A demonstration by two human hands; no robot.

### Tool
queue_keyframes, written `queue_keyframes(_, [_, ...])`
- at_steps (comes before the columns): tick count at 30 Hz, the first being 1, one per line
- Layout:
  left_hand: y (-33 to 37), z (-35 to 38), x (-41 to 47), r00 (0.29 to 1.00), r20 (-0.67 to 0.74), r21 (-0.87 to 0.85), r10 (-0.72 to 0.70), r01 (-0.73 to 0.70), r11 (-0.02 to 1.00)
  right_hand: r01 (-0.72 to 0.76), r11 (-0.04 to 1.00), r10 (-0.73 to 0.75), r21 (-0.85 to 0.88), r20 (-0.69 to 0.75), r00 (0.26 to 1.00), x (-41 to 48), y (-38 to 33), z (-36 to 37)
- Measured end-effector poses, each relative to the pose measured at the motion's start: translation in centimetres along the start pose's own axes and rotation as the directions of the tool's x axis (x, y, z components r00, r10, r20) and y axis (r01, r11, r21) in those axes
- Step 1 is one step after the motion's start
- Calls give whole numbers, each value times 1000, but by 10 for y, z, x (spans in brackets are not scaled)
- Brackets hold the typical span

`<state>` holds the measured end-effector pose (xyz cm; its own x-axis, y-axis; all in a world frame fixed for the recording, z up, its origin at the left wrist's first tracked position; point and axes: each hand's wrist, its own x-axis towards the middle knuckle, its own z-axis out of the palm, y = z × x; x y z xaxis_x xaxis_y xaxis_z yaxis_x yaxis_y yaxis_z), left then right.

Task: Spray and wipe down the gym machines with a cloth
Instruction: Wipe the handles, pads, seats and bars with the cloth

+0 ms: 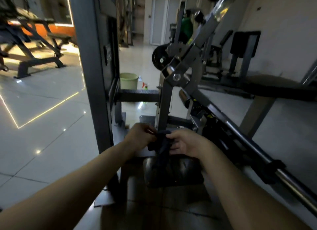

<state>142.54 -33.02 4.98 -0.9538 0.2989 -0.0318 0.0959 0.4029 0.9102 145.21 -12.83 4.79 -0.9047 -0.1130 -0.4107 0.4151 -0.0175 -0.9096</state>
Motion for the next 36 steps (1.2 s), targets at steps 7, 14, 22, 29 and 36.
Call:
queue_keyframes(7, [115, -75, -42, 952, -6, -129, 305, -303, 944, 250, 964, -247, -86, 45, 968, -95, -92, 26])
queue_keyframes(14, [209, -126, -85, 888, 114, 6, 445, -448, 894, 407, 881, -348, -242, 254, 902, -138, -153, 54])
queue_keyframes(22, [256, -162, -92, 889, 78, 158, 452, -459, 874, 490, 781, -441, -387, 213, 872, -144, -197, 47])
queue_keyframes(29, [267, -197, -61, 890, -84, 320, 448, -402, 858, 439, 875, -332, -203, 406, 851, -119, -224, 28])
queue_keyframes(36, [254, -208, -15, 767, -194, 473, 612, -473, 743, 287, 709, -257, -644, 144, 956, -70, -258, 10])
